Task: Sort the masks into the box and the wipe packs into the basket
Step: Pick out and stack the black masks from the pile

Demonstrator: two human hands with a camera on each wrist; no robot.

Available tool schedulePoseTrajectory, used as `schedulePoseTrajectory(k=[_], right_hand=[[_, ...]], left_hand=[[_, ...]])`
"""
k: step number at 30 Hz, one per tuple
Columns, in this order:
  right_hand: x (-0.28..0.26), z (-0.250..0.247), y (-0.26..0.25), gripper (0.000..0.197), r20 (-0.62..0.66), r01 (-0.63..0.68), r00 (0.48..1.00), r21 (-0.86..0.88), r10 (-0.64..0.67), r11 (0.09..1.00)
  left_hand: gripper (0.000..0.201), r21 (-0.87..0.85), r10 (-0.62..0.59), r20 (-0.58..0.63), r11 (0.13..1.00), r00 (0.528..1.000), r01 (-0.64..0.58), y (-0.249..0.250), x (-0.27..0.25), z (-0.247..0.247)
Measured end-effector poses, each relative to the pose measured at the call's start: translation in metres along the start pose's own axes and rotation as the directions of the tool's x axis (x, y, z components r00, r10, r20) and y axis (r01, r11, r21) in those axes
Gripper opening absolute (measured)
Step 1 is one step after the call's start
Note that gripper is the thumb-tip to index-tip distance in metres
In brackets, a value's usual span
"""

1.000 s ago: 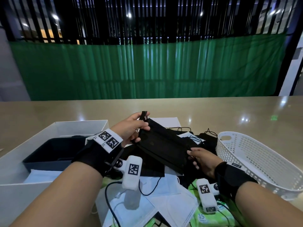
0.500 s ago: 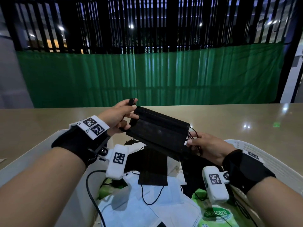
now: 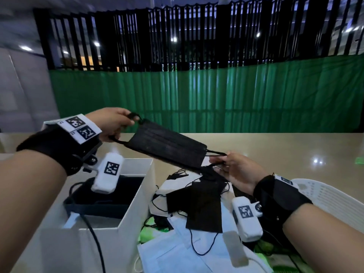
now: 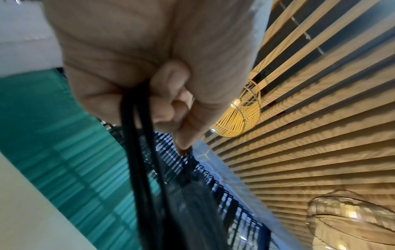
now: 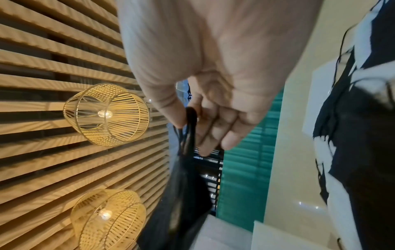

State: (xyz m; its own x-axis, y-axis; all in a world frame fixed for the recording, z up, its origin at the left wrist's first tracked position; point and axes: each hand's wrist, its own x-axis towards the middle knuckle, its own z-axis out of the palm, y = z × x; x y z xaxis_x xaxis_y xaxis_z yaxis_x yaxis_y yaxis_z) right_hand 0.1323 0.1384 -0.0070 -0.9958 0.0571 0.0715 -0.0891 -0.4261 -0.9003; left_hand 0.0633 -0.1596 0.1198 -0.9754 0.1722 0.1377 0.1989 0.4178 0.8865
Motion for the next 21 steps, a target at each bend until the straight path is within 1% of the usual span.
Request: schedulePoseTrajectory(k=[2,4,6,8,10,12,14,15,18,19,21], right_hand=[[0.005,0.018,0.002,0.024,0.005,0.036,0.999,0.041,-0.036,0.999],[0.011,0.037,0.006,0.024,0.014,0.044,0.999,0.015,-0.044,0.999],[0.016,0.053,0.009,0.025,0.028,0.012,1.000,-0.062,-0.010,0.998],[0.023,0.068,0.014,0.028,0.052,-0.022,0.998,-0.136,0.029,0.990],[0.031,0.081,0.020,0.026,0.095,-0.045,0.993,-0.232,0.068,0.972],[0.039,0.094,0.030,0.028,0.145,-0.061,0.982,-0.345,0.118,0.937],[0.047,0.106,0.039,0.031,0.183,-0.078,0.969,-0.409,0.165,0.909],[0.050,0.112,0.043,0.031,0.195,-0.086,0.963,-0.426,0.184,0.901],[0.056,0.125,0.052,0.029,0.203,-0.103,0.953,-0.474,0.223,0.875],[0.057,0.127,0.054,0.028,0.205,-0.111,0.950,-0.490,0.237,0.865],[0.058,0.131,0.060,0.024,0.206,-0.118,0.944,-0.519,0.258,0.847]], left_hand=[[0.020,0.076,-0.049,-0.057,0.996,0.997,0.053,-0.012,0.009,-0.021],[0.017,0.076,-0.128,-0.110,0.988,0.986,0.136,-0.025,0.015,-0.041],[0.020,0.004,-0.201,-0.173,0.979,0.964,0.205,-0.040,0.019,-0.060],[0.023,-0.067,-0.253,-0.223,0.967,0.942,0.244,-0.055,0.020,-0.075],[0.022,-0.100,-0.287,-0.264,0.958,0.921,0.269,-0.071,0.020,-0.088],[0.018,-0.098,-0.321,-0.334,0.947,0.886,0.306,-0.087,0.023,-0.099],[0.014,-0.097,-0.344,-0.377,0.938,0.860,0.333,-0.097,0.026,-0.105],[0.015,-0.076,-0.348,-0.389,0.935,0.853,0.347,-0.100,0.028,-0.106],[0.028,-0.009,-0.311,-0.466,0.938,0.828,0.347,-0.107,0.030,-0.105],[0.029,0.006,-0.309,-0.467,0.936,0.828,0.353,-0.109,0.030,-0.104],[0.032,0.051,-0.320,-0.432,0.925,0.844,0.377,-0.115,0.033,-0.103]])
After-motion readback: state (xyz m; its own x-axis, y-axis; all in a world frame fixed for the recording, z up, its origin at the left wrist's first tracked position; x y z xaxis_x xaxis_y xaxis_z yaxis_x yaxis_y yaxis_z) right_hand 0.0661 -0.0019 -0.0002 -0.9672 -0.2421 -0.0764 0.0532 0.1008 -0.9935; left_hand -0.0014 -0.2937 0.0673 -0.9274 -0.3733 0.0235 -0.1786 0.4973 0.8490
